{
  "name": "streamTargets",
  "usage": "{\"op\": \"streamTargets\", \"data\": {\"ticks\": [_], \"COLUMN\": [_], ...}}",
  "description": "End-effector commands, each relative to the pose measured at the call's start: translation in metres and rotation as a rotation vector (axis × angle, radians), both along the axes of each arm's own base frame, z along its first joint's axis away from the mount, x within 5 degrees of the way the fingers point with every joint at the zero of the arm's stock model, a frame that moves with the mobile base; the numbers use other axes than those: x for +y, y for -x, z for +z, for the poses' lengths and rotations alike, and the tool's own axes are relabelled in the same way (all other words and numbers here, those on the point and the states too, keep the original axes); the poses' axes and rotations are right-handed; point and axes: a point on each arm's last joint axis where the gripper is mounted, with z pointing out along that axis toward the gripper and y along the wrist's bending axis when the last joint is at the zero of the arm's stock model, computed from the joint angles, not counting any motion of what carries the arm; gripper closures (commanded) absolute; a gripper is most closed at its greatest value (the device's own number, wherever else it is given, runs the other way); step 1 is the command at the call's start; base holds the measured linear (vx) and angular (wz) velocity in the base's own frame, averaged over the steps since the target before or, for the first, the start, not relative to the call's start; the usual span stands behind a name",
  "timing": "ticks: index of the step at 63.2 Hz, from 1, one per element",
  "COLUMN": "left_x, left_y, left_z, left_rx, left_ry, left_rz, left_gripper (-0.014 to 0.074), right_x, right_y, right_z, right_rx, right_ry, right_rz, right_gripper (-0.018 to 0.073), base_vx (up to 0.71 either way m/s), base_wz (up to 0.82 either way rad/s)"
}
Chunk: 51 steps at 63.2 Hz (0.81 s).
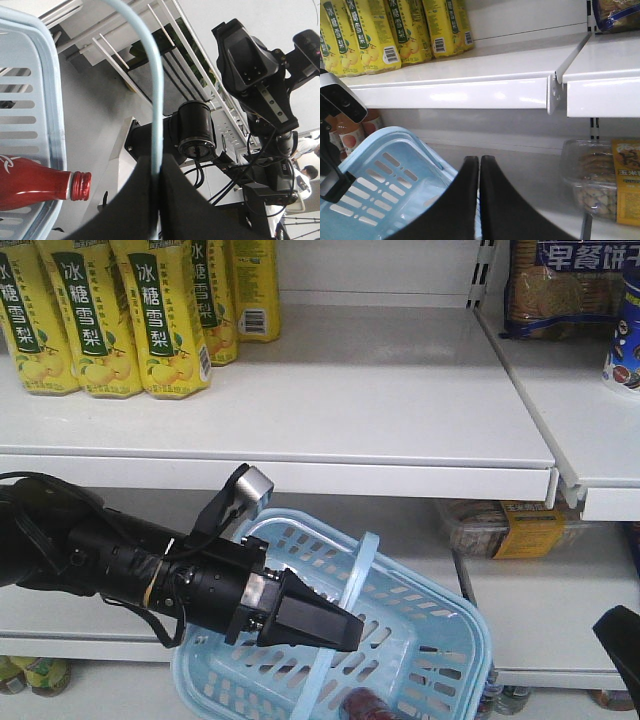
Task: Place coke in basket with both arms
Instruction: 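Withdraw the right gripper away from the basket, then swing the basket with the bottle away with the left gripper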
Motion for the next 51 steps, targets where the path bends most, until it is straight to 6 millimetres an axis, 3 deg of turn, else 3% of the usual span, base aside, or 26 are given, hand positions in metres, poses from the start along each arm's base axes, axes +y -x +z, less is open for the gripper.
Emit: {"op": "streamTargets", "data": {"ticks": [1,40,51], "left_x": [0.0,-0.001,-0.001], "left_y": [0.012,0.011,0.008], "left_z": [0.034,0.035,0.044], "left_rx": [0.022,0.026,0.045], "left_ry": [0.19,0.203,0.282], "left_rz": [-0.095,-0.087,-0.032], "left_gripper": [0.0601,0.0601,0.0601], "right_x": [-0.002,-0.002,-0.002], "right_y": [-0.001,-0.001,-0.001], "right_z": [0.009,0.009,0.009], "right_rx": [-0.027,-0.027,-0.027], "right_ry": [0.015,0.015,0.015], "right_rz": [-0.024,-0.024,-0.024], "right_gripper": [0.0564,0.0564,0.0564], "base_vx": [0.0,0.0,0.0], "base_wz": [0.0,0.0,0.0]}}
